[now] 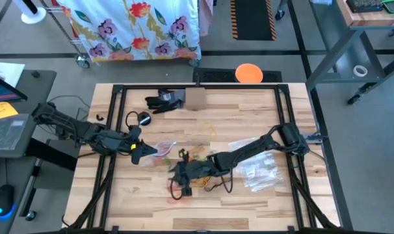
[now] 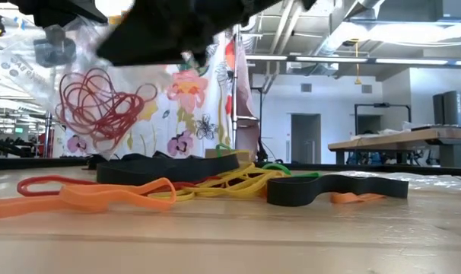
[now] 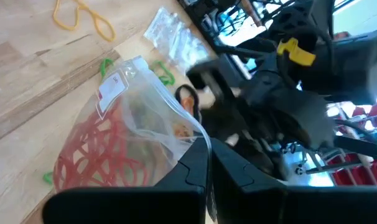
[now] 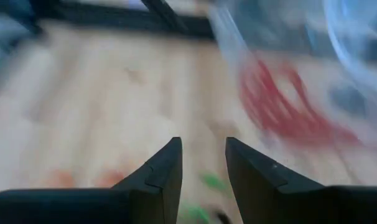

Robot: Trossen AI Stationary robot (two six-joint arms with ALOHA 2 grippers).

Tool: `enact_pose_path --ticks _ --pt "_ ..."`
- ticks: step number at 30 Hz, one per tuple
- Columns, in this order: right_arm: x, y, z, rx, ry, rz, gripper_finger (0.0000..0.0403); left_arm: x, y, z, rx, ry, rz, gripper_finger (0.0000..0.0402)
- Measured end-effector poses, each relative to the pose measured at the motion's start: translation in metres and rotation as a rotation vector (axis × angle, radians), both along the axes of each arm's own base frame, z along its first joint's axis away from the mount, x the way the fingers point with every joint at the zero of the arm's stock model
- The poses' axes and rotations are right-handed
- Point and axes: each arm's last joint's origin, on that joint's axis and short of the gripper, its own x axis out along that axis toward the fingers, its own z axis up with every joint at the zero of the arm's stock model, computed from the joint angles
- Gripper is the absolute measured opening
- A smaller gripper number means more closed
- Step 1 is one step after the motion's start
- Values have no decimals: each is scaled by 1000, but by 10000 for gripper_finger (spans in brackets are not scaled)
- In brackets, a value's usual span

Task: Sort rubber bands
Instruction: Put the red rubber band into the transparent zip bag

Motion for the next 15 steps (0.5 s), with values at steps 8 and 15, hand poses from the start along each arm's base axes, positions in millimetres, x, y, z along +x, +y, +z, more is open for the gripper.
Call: enact_pose_path --ticks 8,15 --pt "11 14 -50 150 44 162 120 5 -3 -1 -6 -3 -8 0" --pt "18 21 -81 159 98 150 120 6 -3 1 -12 -20 -19 0"
